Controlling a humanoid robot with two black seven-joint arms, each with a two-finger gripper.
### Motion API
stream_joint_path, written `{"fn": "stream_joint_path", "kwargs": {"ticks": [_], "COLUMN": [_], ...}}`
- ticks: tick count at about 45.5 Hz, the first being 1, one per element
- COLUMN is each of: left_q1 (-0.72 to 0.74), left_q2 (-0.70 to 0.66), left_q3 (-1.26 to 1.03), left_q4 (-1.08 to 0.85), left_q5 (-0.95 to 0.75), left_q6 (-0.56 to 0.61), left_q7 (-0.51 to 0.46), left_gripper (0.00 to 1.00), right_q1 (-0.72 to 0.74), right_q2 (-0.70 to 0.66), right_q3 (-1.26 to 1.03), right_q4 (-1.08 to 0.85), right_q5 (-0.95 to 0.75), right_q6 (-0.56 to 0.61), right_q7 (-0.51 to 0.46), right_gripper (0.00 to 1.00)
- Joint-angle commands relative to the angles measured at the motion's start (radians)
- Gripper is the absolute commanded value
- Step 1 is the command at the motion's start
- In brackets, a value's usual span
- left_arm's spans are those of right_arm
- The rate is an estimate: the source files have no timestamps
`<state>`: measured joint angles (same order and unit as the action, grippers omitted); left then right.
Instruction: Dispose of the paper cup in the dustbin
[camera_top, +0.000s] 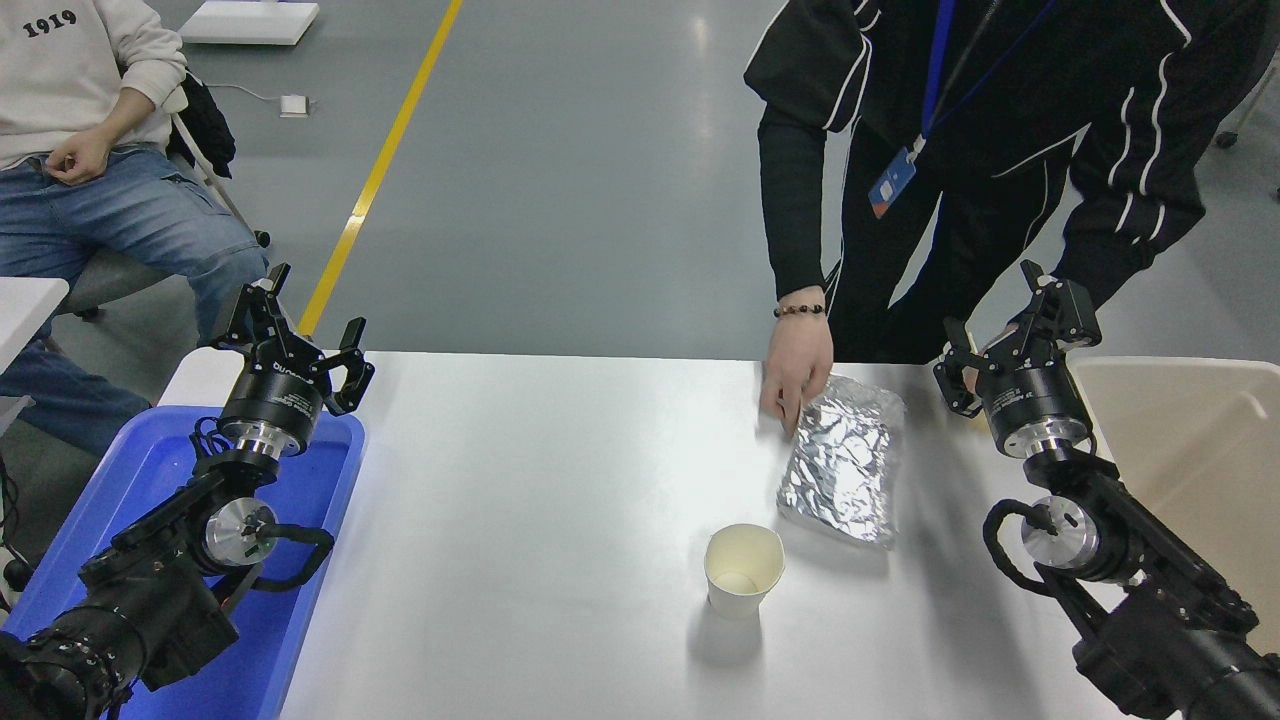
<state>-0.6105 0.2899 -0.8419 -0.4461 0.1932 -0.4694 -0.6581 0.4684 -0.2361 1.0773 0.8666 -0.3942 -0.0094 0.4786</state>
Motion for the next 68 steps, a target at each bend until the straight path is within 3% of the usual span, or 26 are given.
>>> {"fn": "stream_joint_path", "kwargs": {"ticks": [1,53,68], "left_q1": [0.000,0.000,0.000], "left_q2": [0.000,0.000,0.000], "left_q3": [0.001,0.001,0.000], "left_q4": [0.000,0.000,0.001], "left_q5": [0.000,0.000,0.000], "left_q6": [0.000,0.000,0.000], "left_q7": [0.003,0.002,0.002], "left_gripper": [1.00,1.00,1.00], "right_q1": [-0.010,-0.031,0.119], "right_q2": [0.014,0.034,-0.092], "right_q3": [0.007,-0.002,-0.154], "right_q4": [-0.001,-0.018,-0.147], "right_q5": [0.000,0.000,0.000], "right_q6": [-0.009,-0.012,-0.015], "right_q7": [0.000,0.002,-0.006], "right_gripper": [0.99,0.99,0.99]}}
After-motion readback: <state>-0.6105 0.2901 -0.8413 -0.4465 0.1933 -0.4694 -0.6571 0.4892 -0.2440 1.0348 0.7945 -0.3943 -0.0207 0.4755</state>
